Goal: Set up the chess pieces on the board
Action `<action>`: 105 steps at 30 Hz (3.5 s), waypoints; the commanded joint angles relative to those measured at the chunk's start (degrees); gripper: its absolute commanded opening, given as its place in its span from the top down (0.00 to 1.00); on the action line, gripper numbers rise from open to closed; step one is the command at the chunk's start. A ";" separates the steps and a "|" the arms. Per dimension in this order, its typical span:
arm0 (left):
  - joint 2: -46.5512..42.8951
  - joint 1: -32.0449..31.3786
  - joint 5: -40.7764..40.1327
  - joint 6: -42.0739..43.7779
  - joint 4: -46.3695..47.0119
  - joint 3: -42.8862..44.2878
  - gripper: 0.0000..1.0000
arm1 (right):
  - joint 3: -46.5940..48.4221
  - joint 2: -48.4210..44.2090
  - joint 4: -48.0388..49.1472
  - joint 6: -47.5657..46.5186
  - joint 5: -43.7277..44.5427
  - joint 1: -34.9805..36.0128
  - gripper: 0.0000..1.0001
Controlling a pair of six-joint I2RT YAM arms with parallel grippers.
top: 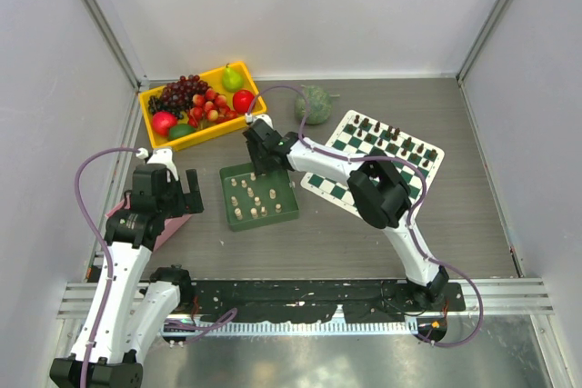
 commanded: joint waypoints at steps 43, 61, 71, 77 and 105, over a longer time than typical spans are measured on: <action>-0.04 0.33 0.02 0.90 0.68 1.70 0.01 | -15.92 -25.93 2.15 -1.52 3.58 -2.33 0.83; 0.66 0.33 0.37 0.55 0.68 1.52 0.01 | -57.44 -56.28 7.60 7.71 3.76 -23.17 0.82; 1.19 0.33 0.37 0.64 0.68 1.52 0.01 | -63.33 -51.98 13.66 9.29 3.06 -24.93 0.82; 1.02 0.24 0.19 0.64 0.68 1.52 0.01 | -63.42 -49.87 14.20 9.82 3.06 -25.37 0.82; 1.46 0.33 0.19 0.73 0.68 1.61 0.01 | -64.65 -47.85 13.49 8.85 6.40 -25.28 0.79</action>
